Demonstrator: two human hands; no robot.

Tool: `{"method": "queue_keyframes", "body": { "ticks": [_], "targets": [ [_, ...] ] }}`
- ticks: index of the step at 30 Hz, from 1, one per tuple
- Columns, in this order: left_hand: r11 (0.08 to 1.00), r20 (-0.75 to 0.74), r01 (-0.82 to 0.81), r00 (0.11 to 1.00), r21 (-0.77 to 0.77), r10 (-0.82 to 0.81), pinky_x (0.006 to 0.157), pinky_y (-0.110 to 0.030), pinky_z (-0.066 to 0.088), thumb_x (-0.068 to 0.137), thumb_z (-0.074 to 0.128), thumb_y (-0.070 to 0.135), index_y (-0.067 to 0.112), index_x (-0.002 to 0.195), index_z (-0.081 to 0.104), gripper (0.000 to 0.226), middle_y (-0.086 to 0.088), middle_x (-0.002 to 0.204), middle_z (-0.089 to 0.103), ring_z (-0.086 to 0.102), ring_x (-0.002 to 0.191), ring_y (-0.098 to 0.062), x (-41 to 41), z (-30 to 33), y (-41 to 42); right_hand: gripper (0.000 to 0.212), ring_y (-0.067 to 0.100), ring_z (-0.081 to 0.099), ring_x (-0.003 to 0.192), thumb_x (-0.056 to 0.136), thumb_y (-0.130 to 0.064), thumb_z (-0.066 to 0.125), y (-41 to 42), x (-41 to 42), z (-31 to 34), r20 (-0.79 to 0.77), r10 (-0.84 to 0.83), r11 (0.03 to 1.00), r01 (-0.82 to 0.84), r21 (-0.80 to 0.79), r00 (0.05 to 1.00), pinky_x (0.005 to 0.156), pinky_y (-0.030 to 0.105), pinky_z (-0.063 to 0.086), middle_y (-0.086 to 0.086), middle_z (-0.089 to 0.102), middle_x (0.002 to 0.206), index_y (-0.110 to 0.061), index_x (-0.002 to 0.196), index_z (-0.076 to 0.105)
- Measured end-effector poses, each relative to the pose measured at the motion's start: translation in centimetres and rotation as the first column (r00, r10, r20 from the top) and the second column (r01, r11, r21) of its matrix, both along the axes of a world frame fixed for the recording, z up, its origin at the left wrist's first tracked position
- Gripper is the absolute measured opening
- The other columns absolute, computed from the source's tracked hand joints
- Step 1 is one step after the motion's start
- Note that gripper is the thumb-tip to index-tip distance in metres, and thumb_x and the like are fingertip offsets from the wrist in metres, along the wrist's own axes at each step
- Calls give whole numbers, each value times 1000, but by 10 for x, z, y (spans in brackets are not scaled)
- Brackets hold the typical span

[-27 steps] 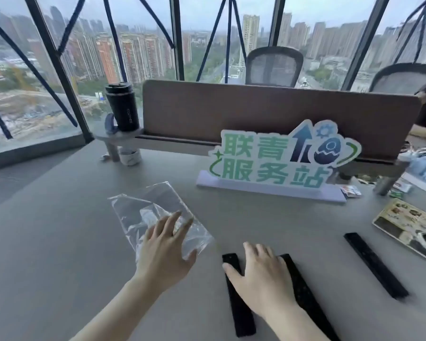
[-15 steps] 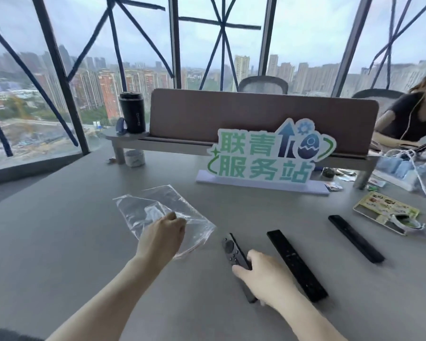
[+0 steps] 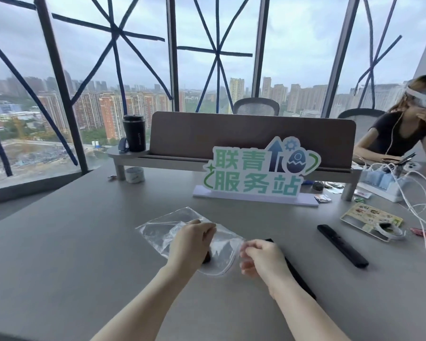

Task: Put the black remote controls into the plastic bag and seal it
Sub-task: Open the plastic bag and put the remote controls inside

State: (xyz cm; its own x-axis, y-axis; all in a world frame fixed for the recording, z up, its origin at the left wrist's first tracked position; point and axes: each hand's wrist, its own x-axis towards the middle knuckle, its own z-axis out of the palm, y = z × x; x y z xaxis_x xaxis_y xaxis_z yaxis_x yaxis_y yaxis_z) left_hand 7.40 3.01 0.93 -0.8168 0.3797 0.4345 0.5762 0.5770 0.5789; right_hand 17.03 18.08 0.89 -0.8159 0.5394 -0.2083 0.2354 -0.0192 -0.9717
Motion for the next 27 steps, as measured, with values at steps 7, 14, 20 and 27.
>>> {"method": "queue_keyframes", "body": {
  "ticks": [7, 14, 20, 27],
  "targets": [
    [1000, 20, 21, 1000, -9, -21, 76, -37, 54, 88, 56, 28, 32, 109, 66, 24, 0, 104, 72, 66, 92, -24, 15, -13, 11, 37, 26, 51, 74, 87, -54, 50, 53, 49, -18, 468, -286, 618, -212, 757, 836, 67, 33, 44, -2, 46, 86, -18, 92, 48],
    [1000, 59, -27, 998, -4, 28, 67, -30, 50, 90, 52, 29, 34, 105, 69, 24, -1, 90, 76, 66, 81, -22, 17, -18, 5, 32, 24, 65, 65, 82, -42, 67, 64, 79, -10, 380, 21, 833, -226, 504, 925, 48, 28, 38, 5, 65, 73, -17, 76, 48],
    [998, 84, -47, 996, 47, 43, 64, -24, 40, 89, 56, 32, 31, 105, 71, 22, 2, 92, 77, 67, 84, -18, 18, -8, 5, 24, 10, 47, 41, 87, -41, 66, 33, 77, 22, 345, 423, 854, -496, 159, 838, 35, 18, 27, 1, 67, 59, -18, 84, 62],
    [997, 94, -17, 996, 79, 10, 59, -21, 39, 88, 58, 31, 29, 101, 73, 19, 2, 80, 77, 60, 64, -11, 18, -1, -1, 6, 15, 57, 45, 96, -14, 59, -14, -1, -13, 14, 251, 950, -244, -195, 968, 40, 23, 48, 7, 63, 83, -12, 95, 64]
  ]
}}
